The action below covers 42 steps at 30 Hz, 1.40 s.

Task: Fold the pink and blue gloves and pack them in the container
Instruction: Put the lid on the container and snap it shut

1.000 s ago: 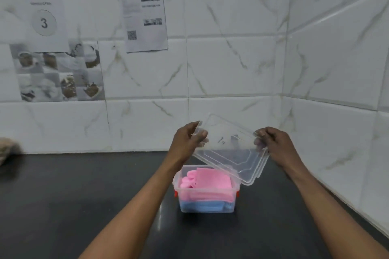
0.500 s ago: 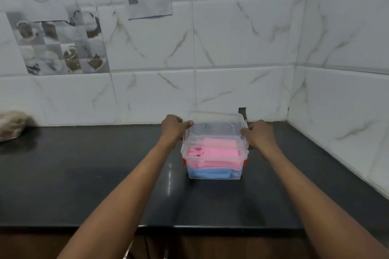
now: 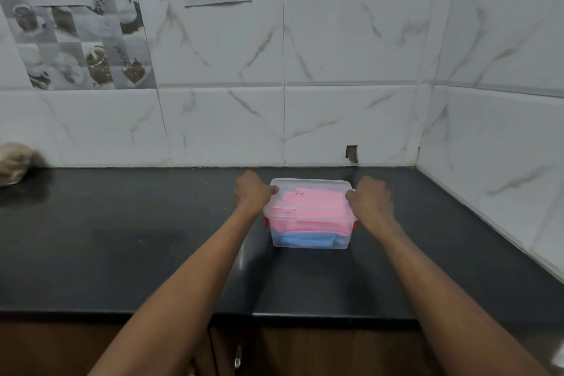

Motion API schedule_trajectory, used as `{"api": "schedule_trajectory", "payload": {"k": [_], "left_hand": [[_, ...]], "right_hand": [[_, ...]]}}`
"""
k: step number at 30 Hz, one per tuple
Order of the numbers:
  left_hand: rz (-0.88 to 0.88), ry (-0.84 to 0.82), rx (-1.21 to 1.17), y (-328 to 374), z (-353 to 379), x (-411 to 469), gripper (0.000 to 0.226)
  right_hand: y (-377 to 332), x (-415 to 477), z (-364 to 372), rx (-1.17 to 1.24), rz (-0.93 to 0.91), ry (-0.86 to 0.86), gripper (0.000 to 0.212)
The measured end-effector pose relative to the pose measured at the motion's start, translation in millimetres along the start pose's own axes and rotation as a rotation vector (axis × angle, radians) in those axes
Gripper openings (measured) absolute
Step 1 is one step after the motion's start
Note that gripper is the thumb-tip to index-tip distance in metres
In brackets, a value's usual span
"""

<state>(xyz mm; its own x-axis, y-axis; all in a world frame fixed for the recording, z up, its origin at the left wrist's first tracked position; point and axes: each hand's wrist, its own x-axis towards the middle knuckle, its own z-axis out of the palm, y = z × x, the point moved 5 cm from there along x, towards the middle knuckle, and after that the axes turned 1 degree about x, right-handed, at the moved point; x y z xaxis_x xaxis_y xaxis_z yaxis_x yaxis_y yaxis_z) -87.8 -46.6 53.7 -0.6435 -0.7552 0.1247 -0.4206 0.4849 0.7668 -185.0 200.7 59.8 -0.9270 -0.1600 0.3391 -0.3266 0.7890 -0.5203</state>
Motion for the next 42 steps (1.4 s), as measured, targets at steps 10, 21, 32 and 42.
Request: {"api": "schedule_trajectory", "payload": {"k": [10, 21, 32, 42], "left_hand": [[-0.292, -0.282, -0.542, -33.5, 15.1, 8.3, 0.035], [-0.418, -0.385, -0.64, -46.7, 21.6, 7.8, 0.029], [-0.483, -0.486, -0.713, -59.8, 31.9, -2.4, 0.047], [-0.556, -0.559, -0.823, -61.2, 33.8, -4.0, 0.054]], "right_hand": [[18.4, 3.0, 26.4, 0.376, 0.146, -0.141, 0.04], [39.0, -4.5, 51.1, 0.942, 0.525, -0.403, 0.03], [38.0, -13.0, 61.0, 1.202, 0.671, -0.537, 0.041], [31.7, -1.5, 50.0, 1.014, 0.516, -0.243, 0.034]]}}
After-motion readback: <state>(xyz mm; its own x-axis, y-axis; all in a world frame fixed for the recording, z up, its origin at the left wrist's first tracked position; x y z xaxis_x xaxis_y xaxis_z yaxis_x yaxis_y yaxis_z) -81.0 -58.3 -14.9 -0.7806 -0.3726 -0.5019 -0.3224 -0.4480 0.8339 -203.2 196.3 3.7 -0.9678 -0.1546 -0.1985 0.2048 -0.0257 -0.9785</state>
